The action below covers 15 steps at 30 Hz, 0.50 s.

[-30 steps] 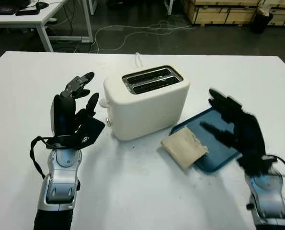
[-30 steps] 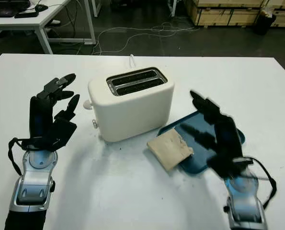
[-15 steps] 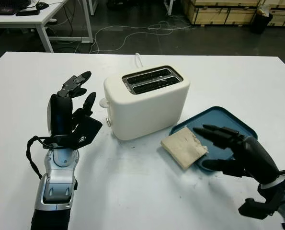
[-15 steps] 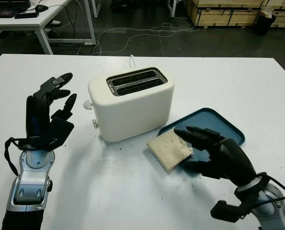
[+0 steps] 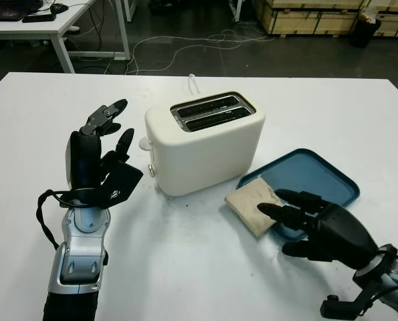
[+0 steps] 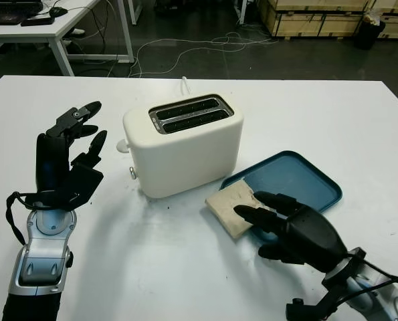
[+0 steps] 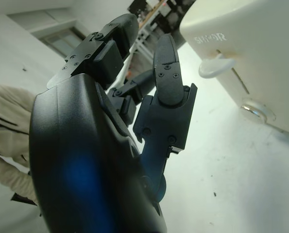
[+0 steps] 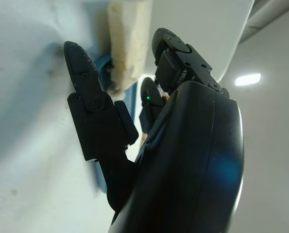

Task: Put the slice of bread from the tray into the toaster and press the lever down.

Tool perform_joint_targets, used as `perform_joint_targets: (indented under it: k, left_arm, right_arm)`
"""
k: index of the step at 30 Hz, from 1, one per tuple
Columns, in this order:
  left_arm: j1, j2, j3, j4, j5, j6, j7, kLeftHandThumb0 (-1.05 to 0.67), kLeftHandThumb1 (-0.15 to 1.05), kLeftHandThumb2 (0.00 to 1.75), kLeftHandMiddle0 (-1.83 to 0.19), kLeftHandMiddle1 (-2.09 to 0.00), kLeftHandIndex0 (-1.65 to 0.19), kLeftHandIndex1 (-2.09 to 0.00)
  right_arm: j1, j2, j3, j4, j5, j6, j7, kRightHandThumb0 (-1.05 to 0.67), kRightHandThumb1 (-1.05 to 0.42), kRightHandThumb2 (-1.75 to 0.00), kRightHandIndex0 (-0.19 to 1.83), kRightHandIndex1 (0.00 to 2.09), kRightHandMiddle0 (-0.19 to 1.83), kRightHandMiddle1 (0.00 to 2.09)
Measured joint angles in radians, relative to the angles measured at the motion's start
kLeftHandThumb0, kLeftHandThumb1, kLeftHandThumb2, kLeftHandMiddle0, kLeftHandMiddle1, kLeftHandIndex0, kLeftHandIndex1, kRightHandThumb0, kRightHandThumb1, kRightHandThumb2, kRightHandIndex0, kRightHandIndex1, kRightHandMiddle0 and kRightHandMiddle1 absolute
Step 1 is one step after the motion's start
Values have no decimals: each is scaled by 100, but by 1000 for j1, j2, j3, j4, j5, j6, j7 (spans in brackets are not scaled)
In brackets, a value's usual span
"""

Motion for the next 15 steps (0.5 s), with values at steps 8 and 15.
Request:
perform_joint_targets:
  k: [8, 15]
  left_arm:
    - [0, -1, -1, 0, -5, 0, 1, -38, 92, 46, -45, -83, -65, -13]
    - [0, -2, -4, -1, -1, 1, 3, -39, 92, 46, -46, -84, -65, -12]
  right_arm:
    - [-36, -1, 80, 97, -17, -2, -182, -46, -76, -1, 39, 1, 49, 2]
    - [-56, -13, 133, 135, -159, 23, -411, -42, -79, -1, 40, 1, 49, 1]
